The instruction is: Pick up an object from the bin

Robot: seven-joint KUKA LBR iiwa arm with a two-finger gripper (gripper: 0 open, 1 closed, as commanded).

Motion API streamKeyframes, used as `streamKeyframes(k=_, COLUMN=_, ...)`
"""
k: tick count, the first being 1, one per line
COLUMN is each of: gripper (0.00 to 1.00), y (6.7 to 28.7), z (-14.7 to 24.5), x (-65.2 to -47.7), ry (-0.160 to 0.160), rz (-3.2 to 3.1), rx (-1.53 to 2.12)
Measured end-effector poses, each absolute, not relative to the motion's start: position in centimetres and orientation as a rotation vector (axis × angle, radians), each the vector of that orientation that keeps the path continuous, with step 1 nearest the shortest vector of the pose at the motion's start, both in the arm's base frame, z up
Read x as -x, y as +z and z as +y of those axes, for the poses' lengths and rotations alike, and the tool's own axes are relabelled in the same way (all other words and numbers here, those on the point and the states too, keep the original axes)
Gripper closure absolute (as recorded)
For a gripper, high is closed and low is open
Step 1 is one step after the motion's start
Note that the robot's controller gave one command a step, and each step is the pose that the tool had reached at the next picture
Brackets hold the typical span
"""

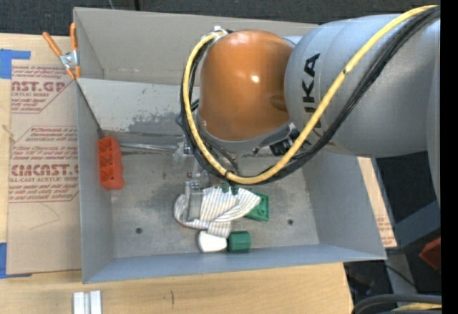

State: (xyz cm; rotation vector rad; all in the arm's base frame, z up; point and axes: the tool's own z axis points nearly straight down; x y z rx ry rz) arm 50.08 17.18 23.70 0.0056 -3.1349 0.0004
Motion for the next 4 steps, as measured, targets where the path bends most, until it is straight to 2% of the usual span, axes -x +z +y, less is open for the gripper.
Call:
streamKeyframes(k=1, gripper=0.0, y=24.1, z=17.1, x=-50.3, ry=-0.002, rz=-3.143, rx=-0.002)
streamKeyframes(k=2, gripper=0.0, y=20.0, z=13.8, x=-50.5, ry=-0.007, rz=-3.147, rx=0.008)
streamKeyframes(k=3, gripper=0.0, y=14.2, z=12.5, x=-48.5, ry=-0.001, rz=-3.142, rx=0.118)
streamKeyframes(k=4, gripper=1.0, y=9.5, z=10.5, x=-48.7, ry=-0.009, rz=-3.146, rx=0.049)
